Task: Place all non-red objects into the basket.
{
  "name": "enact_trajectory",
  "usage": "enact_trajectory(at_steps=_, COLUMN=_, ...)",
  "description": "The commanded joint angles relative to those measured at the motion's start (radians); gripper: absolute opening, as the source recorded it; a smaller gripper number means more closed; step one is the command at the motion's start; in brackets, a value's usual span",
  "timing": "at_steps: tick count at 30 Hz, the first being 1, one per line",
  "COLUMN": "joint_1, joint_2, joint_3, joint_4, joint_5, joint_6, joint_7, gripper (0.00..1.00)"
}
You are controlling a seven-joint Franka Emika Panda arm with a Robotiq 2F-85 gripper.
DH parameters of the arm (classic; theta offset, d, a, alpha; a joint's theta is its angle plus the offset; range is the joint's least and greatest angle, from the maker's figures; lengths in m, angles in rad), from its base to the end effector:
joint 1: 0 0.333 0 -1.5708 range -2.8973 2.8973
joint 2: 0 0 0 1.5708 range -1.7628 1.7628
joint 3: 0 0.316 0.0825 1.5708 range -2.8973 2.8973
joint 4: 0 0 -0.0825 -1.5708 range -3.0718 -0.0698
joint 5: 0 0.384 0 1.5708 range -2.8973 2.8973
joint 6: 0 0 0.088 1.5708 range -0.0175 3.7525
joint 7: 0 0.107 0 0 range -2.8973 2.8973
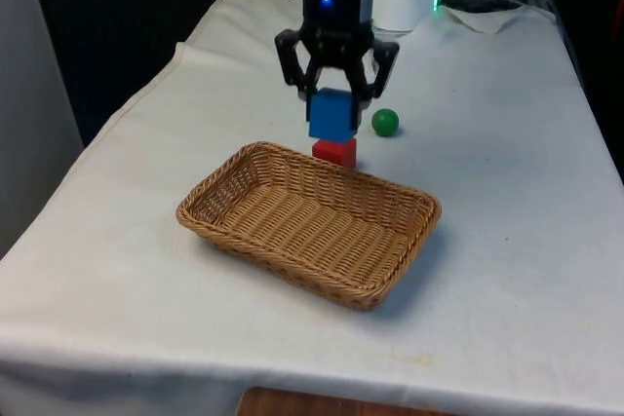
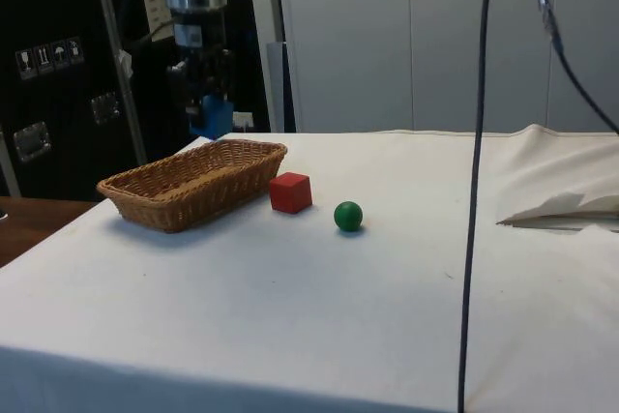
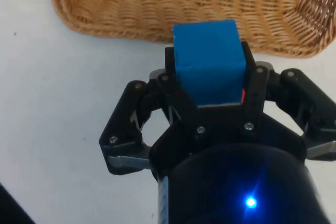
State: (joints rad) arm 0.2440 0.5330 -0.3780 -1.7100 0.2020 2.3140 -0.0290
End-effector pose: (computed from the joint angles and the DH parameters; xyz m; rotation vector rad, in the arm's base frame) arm 0.6776 -0.0587 0.3096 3.0859 -0.2712 0.1730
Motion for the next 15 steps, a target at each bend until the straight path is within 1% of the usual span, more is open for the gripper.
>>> enact_trajectory(at_steps=1, joint_1=-0.011, joint_2=0.013, joint_3=0.006, joint_4=0.010, joint_5=0.014, joint_6=0.007, joint_7=-0.010, gripper=0.00)
enact_trajectory(at_steps=2, joint_1=-0.013, joint_2=0.021, joint_3=0.006, joint_4=0.013, joint_5=0.017, joint_6=0.013, joint_7=-0.011, gripper=0.00)
enact_trajectory(at_steps=3, joint_1=-0.002, joint_2=0.008, joint_3=-0.001, joint_4=0.003, joint_5=0.004, joint_6=0.006, joint_7=-0.001, gripper=0.00)
enact_trajectory(at_steps=4, joint_1=-0.015, joint_2=0.029, joint_3=0.005, joint_4=0.016, joint_5=0.020, joint_6=0.019, joint_7=-0.012, gripper=0.00)
enact_trajectory(at_steps=5, joint_1=-0.018, joint_2=0.039, joint_3=0.005, joint_4=0.020, joint_5=0.025, joint_6=0.027, joint_7=-0.015, gripper=0.00)
enact_trajectory(at_steps=8, joint_1=-0.023, joint_2=0.064, joint_3=0.001, joint_4=0.029, joint_5=0.037, joint_6=0.049, joint_7=-0.020, gripper=0.00)
enact_trajectory(at_steps=12, joint_1=-0.032, joint_2=0.111, joint_3=-0.004, joint_4=0.052, joint_5=0.072, joint_6=0.078, joint_7=-0.033, gripper=0.00)
enact_trajectory(at_steps=13, joint_1=-0.020, joint_2=0.102, joint_3=-0.014, joint_4=0.042, joint_5=0.060, joint_6=0.076, joint_7=-0.024, gripper=0.00)
enact_trajectory(at_steps=14, joint_1=-0.034, joint_2=0.120, joint_3=-0.005, joint_4=0.057, joint_5=0.080, joint_6=0.083, joint_7=-0.035, gripper=0.00)
enact_trajectory(at_steps=15, joint_1=-0.035, joint_2=0.128, joint_3=-0.006, joint_4=0.062, joint_5=0.088, joint_6=0.086, joint_7=-0.037, gripper=0.00)
